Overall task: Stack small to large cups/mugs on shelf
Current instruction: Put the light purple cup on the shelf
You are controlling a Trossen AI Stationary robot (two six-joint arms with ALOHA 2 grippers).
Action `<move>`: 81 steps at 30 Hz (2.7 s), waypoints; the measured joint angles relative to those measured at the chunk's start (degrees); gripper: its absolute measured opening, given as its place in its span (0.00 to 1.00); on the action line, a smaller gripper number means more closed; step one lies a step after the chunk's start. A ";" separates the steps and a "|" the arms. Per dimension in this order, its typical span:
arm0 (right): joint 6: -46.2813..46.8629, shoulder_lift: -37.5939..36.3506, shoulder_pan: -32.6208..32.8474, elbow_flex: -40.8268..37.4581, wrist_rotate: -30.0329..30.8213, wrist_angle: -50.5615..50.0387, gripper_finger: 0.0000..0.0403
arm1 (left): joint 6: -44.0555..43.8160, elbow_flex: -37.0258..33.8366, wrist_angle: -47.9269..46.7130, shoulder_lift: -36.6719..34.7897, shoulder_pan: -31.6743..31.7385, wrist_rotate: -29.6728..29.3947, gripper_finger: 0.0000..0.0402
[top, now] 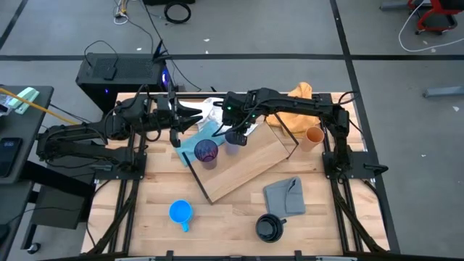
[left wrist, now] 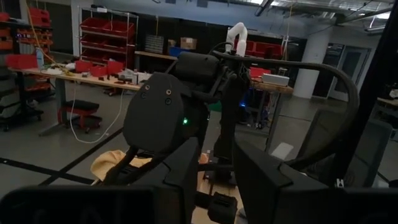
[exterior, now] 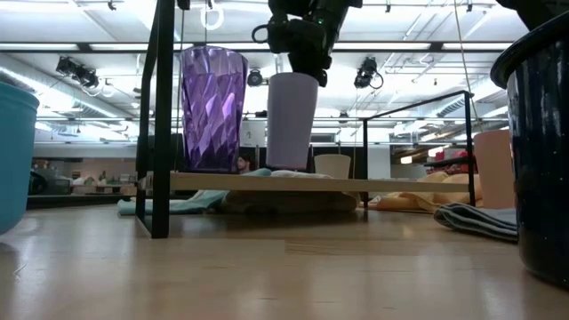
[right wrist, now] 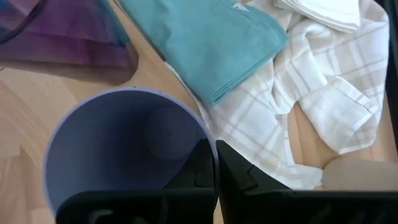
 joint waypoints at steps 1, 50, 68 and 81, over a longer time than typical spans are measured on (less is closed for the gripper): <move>0.23 0.00 0.03 0.00 0.00 -0.03 0.01 | -0.01 0.00 0.02 0.00 0.00 0.00 0.27; 2.60 0.00 -0.26 -3.85 -0.17 2.68 0.01 | 0.25 0.02 0.04 0.00 -0.07 0.02 0.27; 2.41 0.00 -0.21 -3.82 -1.51 2.75 0.18 | 0.23 0.02 0.04 0.00 -0.07 0.01 0.27; 2.39 0.00 -0.19 -3.78 -2.40 4.28 0.18 | 0.25 0.04 0.04 -0.01 -0.07 0.00 0.27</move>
